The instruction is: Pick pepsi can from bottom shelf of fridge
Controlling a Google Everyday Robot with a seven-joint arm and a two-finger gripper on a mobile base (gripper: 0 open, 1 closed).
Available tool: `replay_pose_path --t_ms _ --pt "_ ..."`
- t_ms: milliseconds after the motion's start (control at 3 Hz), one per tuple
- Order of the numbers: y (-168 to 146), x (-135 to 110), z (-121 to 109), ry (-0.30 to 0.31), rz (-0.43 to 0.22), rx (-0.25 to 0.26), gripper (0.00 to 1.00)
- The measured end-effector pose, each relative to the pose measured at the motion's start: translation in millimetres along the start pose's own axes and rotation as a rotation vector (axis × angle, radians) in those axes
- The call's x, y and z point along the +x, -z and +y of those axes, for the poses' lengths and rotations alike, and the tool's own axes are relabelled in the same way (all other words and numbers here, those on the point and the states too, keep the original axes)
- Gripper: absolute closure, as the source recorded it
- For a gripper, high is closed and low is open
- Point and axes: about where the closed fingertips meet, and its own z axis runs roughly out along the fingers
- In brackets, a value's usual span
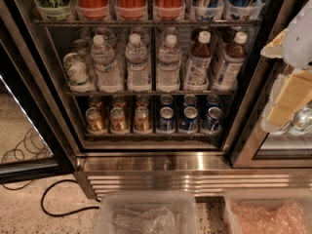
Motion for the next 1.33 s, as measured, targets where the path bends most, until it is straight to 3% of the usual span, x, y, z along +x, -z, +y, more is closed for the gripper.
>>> replay_pose_path --t_ms 333,667,1000,1333 --pt "-22 -9 18 -0.057 -0.077 -0.059 0.0" --pt "-54 -29 52 -0.131 -0.216 -0.154 0.0" --pt "-92 -55 97 -0.157 -0.344 -0.303 0.0" --pt "-89 -63 103 -0.166 -0.369 -0.324 0.0"
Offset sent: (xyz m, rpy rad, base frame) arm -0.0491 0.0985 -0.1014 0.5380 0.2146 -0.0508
